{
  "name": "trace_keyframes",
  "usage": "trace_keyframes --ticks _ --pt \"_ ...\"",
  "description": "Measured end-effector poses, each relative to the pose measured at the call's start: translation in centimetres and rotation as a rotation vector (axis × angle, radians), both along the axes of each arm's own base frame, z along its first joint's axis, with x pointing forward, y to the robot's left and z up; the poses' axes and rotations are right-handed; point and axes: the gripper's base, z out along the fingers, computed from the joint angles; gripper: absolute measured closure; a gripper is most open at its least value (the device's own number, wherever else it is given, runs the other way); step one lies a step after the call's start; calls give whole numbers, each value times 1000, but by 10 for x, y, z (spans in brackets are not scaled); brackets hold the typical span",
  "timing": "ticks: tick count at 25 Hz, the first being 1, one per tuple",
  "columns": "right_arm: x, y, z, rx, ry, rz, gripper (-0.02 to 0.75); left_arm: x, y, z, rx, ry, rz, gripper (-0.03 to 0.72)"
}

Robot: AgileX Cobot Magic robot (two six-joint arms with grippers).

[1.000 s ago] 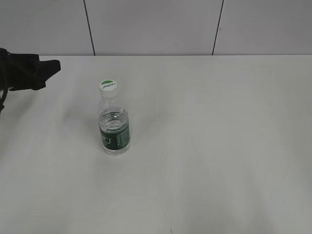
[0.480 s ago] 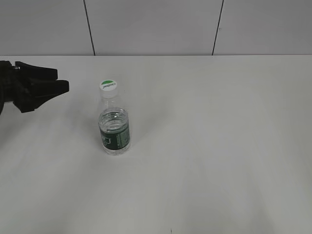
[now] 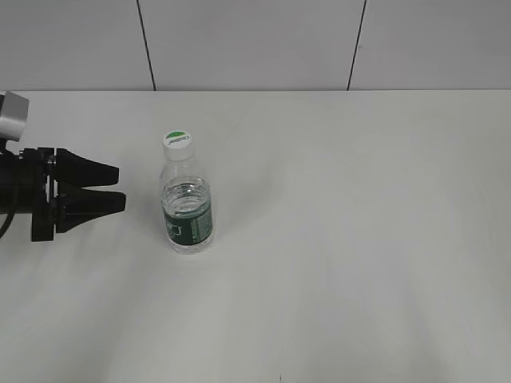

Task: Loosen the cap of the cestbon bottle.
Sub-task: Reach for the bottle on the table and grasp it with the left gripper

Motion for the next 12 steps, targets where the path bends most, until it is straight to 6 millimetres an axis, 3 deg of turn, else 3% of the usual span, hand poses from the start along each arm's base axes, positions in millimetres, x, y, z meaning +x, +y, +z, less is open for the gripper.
trace_keyframes --ticks 5,12 --pt "0 0 0 0 0 0 279 3 -4 -7 38 -6 -95 250" --pt "0 0 0 0 0 0 279 15 -31 -24 60 -5 -237 250"
